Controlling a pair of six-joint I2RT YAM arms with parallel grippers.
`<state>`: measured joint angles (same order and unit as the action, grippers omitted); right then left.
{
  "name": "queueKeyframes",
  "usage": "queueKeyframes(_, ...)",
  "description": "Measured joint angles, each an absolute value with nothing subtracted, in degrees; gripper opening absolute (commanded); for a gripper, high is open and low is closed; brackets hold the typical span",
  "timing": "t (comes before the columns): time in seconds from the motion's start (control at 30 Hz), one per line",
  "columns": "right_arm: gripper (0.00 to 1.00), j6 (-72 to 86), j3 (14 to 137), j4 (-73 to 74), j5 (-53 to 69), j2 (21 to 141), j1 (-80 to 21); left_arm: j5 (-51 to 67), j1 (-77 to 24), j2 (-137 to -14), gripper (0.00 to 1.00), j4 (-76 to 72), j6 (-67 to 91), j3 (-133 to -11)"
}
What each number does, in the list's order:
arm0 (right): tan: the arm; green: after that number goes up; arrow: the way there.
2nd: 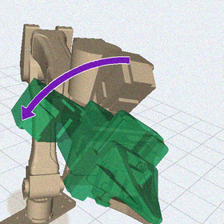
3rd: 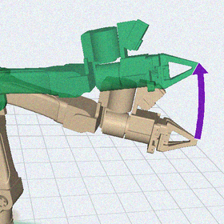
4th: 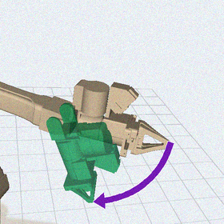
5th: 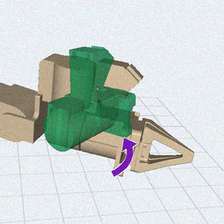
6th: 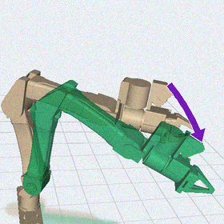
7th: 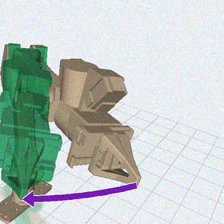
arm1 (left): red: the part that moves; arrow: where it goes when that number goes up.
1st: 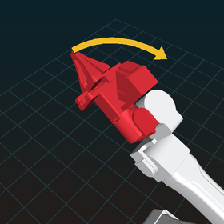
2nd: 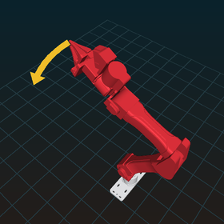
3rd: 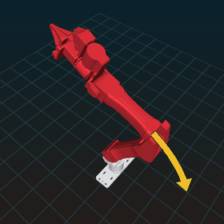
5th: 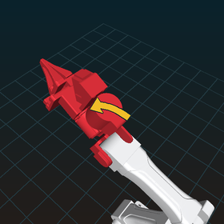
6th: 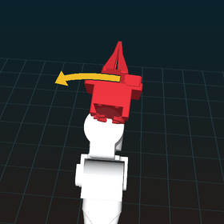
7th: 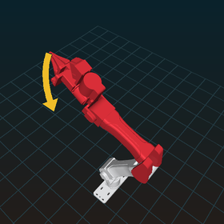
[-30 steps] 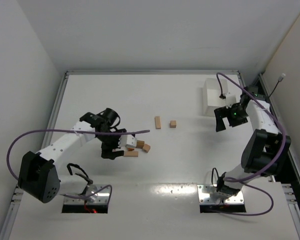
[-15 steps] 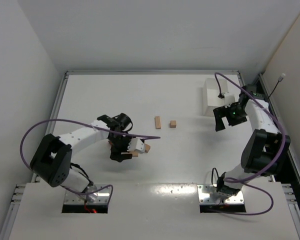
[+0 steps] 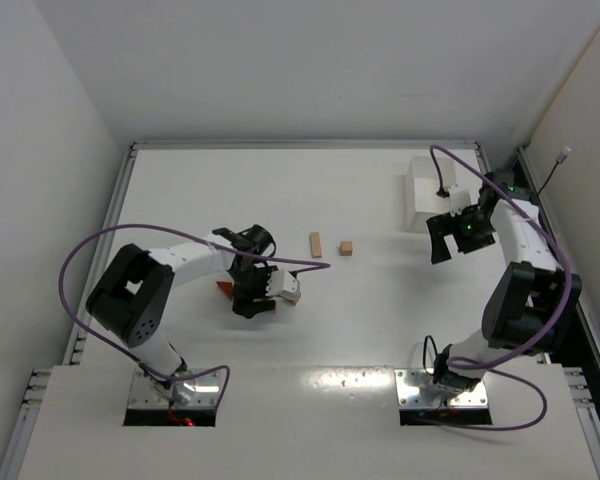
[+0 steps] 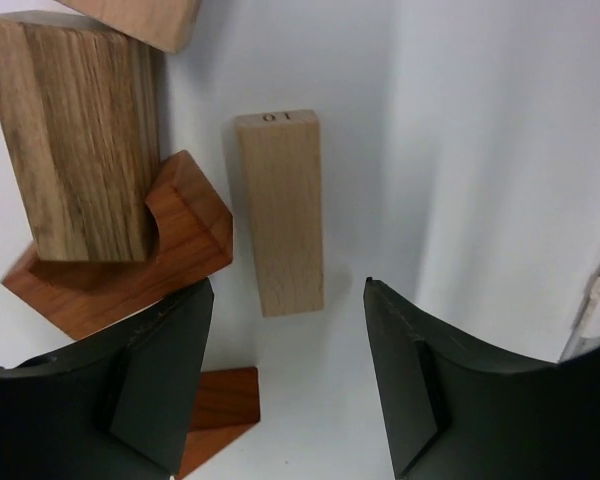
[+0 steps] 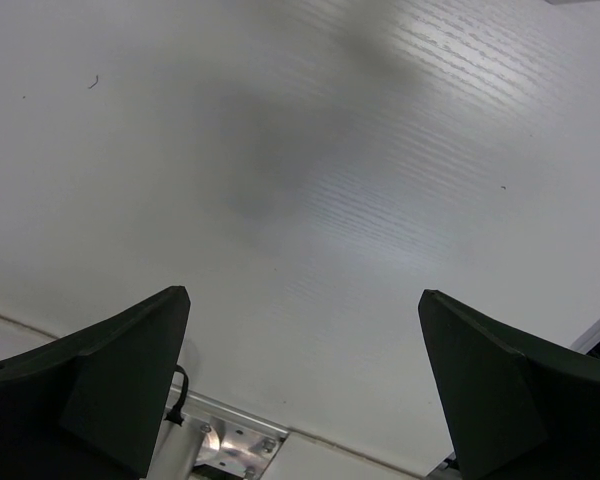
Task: Build the wood block tower
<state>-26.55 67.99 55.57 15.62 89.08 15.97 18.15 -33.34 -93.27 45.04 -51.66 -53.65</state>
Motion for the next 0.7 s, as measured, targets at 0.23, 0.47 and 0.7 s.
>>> queueKeyframes(0.23,0.97,-26.5,68.0,56.0,15.6,88.2,16.0,17.5,-34.2,-96.4,0.54,43.4,-51.0,-55.1)
queueKeyframes(0.47,0.97,-26.5,68.0,56.0,15.6,88.1,16.0,17.6,-38.2,-96.5,0.46,41.7,-50.5,-55.0)
queueKeyframes(0.7,0.97,-26.5,68.0,56.1,15.6,88.1,16.0,16.9,-40.9,-94.9,0.26,37.5,-49.0,-52.4)
